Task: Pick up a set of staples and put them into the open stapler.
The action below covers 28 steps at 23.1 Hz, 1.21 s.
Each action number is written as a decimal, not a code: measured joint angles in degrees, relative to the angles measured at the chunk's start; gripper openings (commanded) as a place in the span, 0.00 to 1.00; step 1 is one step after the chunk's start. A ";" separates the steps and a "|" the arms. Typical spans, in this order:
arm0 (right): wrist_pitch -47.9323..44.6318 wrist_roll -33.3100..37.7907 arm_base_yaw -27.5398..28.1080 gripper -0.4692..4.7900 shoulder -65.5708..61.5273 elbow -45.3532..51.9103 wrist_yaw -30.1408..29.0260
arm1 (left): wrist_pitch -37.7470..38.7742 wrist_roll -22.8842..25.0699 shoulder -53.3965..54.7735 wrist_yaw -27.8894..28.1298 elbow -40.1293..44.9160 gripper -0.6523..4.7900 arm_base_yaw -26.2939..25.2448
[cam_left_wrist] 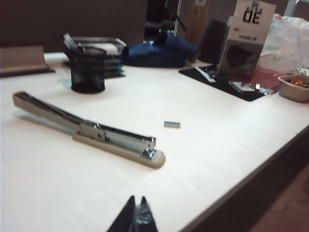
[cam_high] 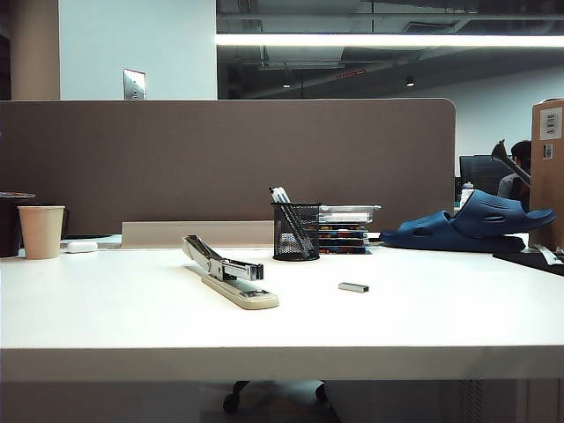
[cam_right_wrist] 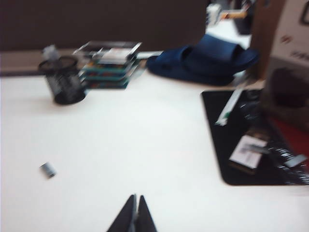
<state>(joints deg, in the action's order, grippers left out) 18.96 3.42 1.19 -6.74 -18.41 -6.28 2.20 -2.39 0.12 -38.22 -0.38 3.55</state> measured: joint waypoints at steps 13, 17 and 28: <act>0.02 -0.42 -4.15 0.08 -50.80 -30.14 -17.97 | 4.79 0.00 0.00 -0.02 0.00 0.11 0.00; -0.22 -2.49 -7.89 0.08 -62.01 -37.48 -18.01 | 4.85 -0.02 0.00 -0.02 0.00 0.11 0.00; 3.39 -16.09 -15.69 0.38 -88.61 -52.74 -16.90 | 5.33 -0.02 0.00 -0.02 -0.07 0.11 0.00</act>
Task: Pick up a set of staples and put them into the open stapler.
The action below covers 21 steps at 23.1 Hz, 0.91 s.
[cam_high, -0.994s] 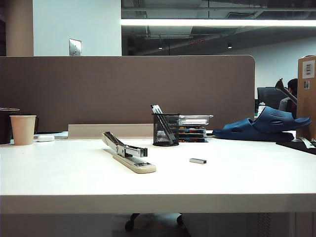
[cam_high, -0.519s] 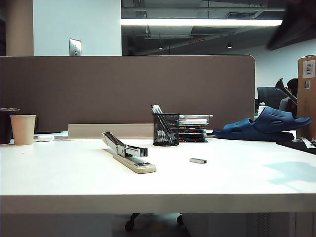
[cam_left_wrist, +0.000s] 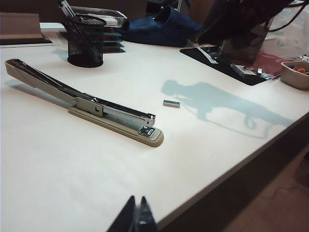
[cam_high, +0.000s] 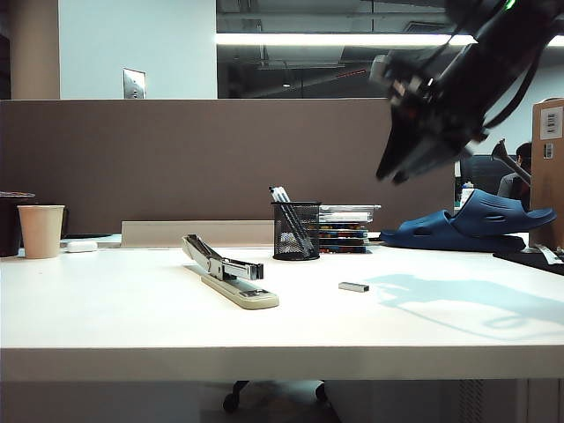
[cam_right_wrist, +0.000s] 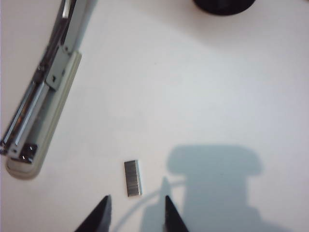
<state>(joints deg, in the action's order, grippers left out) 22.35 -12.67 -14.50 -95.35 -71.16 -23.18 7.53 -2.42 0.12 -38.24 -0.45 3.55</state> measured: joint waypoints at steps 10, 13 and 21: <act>0.61 -8.37 -4.02 0.42 -10.62 -0.87 -0.59 | 0.04 0.02 0.00 0.02 0.00 0.11 0.00; 0.46 -8.70 -4.74 0.42 -12.87 -1.97 -0.07 | 0.04 0.00 0.00 0.00 0.00 0.11 0.00; 1.22 -8.90 -5.07 0.41 -17.90 -6.78 1.18 | 0.04 0.00 0.00 0.00 0.00 0.11 0.00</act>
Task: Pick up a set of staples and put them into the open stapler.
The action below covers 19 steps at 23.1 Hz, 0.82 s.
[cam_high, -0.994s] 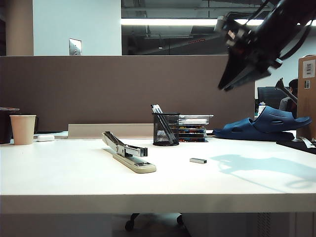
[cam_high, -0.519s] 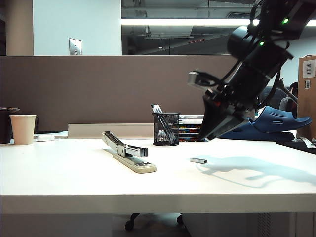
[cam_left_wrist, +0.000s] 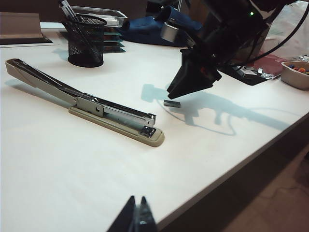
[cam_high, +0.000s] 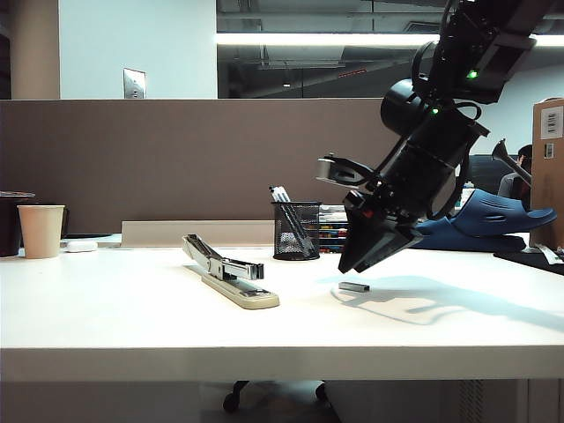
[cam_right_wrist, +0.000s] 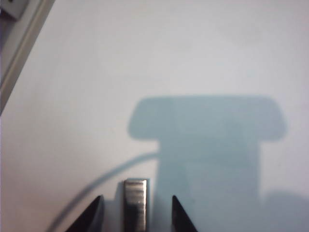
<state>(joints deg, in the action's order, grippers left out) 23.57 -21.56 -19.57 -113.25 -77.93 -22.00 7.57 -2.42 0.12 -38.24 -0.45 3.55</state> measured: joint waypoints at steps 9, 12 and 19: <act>2.01 -0.59 -0.52 0.40 -0.59 -0.02 0.98 | 0.02 0.02 -0.02 0.00 0.00 0.11 0.00; 2.08 -0.61 -0.72 0.36 -1.31 -0.09 1.42 | 0.02 0.02 0.00 0.00 0.00 0.11 0.00; 2.47 -0.66 -0.87 0.18 -1.36 -0.31 4.00 | 0.00 0.00 0.00 0.02 0.00 0.11 0.00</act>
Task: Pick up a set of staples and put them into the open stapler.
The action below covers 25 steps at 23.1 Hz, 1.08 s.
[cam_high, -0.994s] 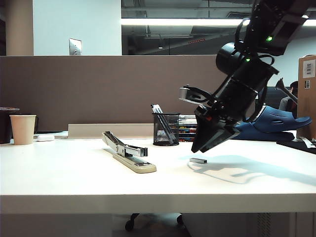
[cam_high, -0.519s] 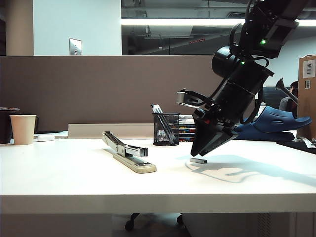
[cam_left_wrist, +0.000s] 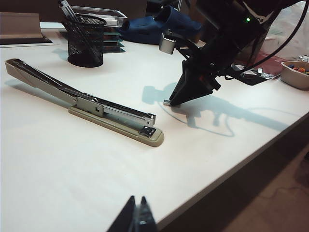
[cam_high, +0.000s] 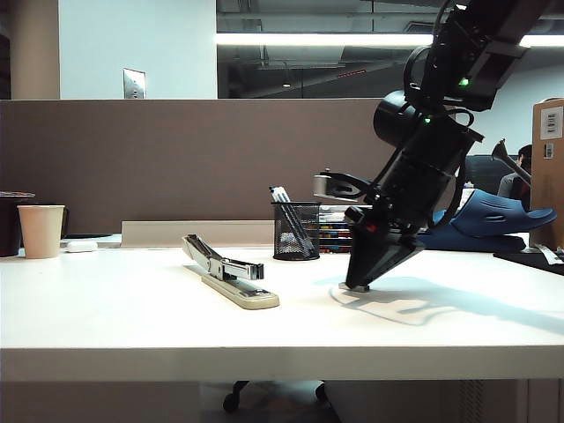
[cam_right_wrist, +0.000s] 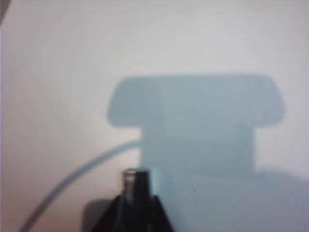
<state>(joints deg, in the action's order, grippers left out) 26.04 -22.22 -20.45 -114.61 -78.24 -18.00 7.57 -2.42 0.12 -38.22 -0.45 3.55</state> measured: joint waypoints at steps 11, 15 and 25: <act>0.22 -0.37 -2.47 0.08 0.02 -0.44 1.81 | 0.02 0.02 0.00 0.02 0.00 0.11 -0.02; 1.51 -0.37 -3.67 0.08 -0.72 -2.34 0.46 | 0.00 0.04 0.00 0.02 0.00 0.11 -0.02; 2.99 0.92 -5.20 0.08 -0.63 -11.61 -3.10 | 0.02 0.09 -0.02 0.13 -0.02 0.11 -0.02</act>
<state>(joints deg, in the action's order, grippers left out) 29.04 -21.30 -25.65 -115.24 -89.84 -21.10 7.60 -2.33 0.10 -38.09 -0.47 3.53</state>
